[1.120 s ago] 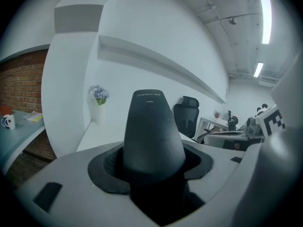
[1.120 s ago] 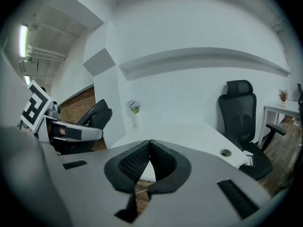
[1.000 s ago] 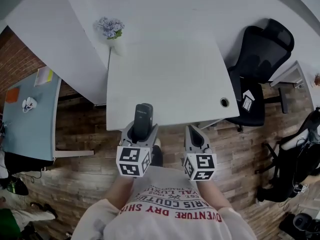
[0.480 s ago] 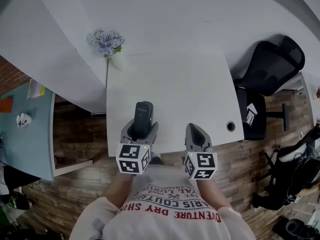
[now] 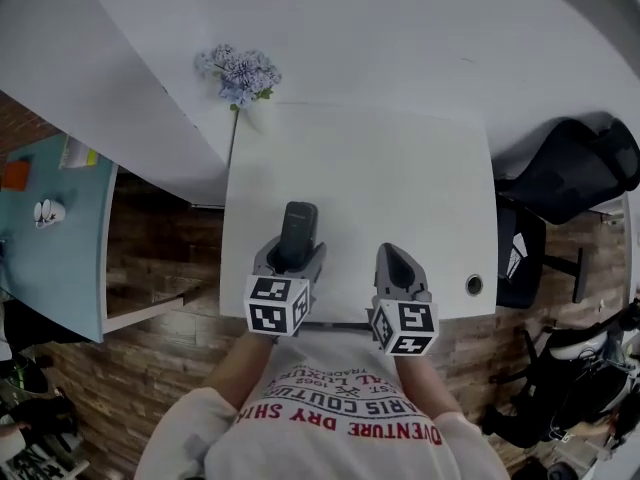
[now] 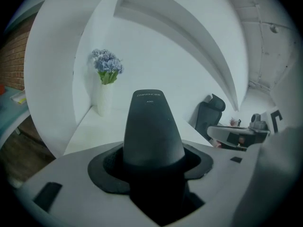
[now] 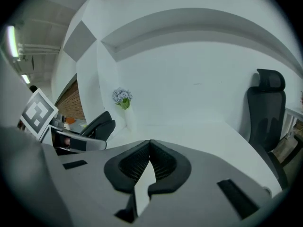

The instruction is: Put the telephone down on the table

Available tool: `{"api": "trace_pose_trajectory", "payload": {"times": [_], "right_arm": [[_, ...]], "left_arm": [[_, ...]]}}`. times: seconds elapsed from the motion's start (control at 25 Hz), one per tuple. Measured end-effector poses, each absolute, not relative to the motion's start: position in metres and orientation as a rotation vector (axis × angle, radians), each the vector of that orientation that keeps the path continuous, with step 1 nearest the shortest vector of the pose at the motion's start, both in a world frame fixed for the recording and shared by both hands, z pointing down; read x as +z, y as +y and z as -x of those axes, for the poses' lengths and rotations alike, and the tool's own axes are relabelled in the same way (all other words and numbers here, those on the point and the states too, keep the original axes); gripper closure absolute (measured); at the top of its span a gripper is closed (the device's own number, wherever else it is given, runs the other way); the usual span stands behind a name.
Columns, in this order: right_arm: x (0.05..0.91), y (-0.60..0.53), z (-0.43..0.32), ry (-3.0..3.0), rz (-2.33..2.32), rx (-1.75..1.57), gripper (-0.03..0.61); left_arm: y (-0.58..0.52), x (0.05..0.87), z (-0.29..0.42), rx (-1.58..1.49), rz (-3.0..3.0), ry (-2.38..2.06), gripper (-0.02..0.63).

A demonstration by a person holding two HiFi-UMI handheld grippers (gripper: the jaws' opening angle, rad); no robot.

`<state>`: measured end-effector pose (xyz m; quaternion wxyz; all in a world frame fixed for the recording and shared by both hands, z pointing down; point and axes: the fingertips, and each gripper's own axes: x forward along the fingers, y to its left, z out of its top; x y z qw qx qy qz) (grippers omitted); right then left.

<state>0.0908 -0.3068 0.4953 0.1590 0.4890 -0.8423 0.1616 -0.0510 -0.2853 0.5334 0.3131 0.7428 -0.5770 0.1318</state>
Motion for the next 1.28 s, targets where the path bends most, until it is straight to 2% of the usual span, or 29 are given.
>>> {"api": "trace_pose_trajectory", "payload": {"times": [0.8, 1.28], "right_arm": [[0.569, -0.386, -0.12, -2.347, -1.105, 0.56, 0.561], [0.587, -0.401, -0.123, -2.328, -1.075, 0.618, 0.561]], "left_arm": [[-0.366, 0.663, 0.032, 0.657, -1.668, -1.531, 0.319], [-0.383, 0.701, 0.027, 0.798, -1.567, -1.484, 0.319]]}}
